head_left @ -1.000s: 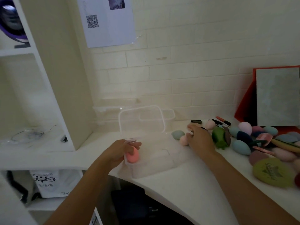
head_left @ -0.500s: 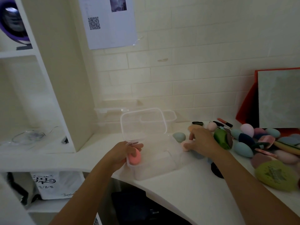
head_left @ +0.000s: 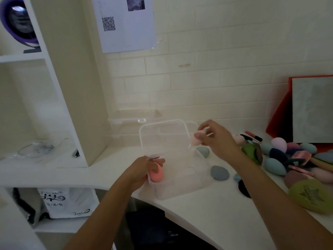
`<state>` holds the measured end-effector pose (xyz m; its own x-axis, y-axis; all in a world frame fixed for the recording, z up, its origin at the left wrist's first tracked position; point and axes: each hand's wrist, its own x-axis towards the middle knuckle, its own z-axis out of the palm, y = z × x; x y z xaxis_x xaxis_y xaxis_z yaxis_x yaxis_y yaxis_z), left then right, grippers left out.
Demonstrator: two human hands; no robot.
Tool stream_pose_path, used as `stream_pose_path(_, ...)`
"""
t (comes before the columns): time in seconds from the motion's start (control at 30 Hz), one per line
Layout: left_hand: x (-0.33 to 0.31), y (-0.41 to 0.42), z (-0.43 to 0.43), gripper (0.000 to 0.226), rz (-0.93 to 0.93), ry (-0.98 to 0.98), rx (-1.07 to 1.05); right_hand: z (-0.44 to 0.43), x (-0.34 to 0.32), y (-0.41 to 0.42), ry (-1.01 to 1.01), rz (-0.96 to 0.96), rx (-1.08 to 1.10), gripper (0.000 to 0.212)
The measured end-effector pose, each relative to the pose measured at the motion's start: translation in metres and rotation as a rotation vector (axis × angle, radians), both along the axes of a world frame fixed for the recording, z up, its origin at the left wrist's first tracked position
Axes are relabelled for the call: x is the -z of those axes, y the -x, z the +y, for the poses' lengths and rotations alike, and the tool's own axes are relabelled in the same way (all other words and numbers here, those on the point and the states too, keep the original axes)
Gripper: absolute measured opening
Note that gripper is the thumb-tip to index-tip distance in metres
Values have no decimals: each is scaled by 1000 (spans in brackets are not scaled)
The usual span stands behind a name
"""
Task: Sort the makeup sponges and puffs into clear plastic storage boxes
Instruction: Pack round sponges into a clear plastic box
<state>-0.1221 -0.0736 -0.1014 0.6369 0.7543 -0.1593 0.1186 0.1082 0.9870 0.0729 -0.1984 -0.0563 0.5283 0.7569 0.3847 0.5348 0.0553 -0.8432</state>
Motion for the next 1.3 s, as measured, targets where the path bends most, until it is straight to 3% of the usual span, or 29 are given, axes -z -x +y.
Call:
stream_pose_path(0.07, 1, -2, -4, 40, -1, 4, 13, 4, -4, 19, 195, -16, -204, 27)
stream_pose_path(0.17, 2, -4, -10, 48, 11, -26, 83, 7, -1, 45, 469, -277, -363, 30)
stream_pose_path(0.27, 3, -4, -15, 22, 55, -182, 115, 13, 9, 59, 565, -359, -442, 27)
stream_pose_path(0.43, 8, -5, -14, 28, -34, -195, 124, 23, 23, 62, 479, -262, -385, 36)
stream_pose_path(0.57, 10, -9, -13, 13, -114, -165, 139, 26, 25, 55, 440, -169, -398, 35)
stream_pose_path(0.77, 14, -12, -11, 26, -256, -25, 259, 26, 27, 62, 460, -162, -403, 37)
stream_pose_path(0.87, 13, -9, -9, 35, -262, 31, 381, 27, 27, 69, 469, -239, -317, 36)
stream_pose_path(0.97, 7, -6, -7, 43, -251, 85, 535, 26, 27, 71, 480, -170, -329, 35)
stream_pose_path(1.13, 8, -10, -6, 51, -169, 80, 469, 24, 23, 64, 549, -141, -393, 29)
stream_pose_path(1.3, 5, -8, -6, 64, -8, -15, 402, 18, 2, 53, 420, 116, -371, 9)
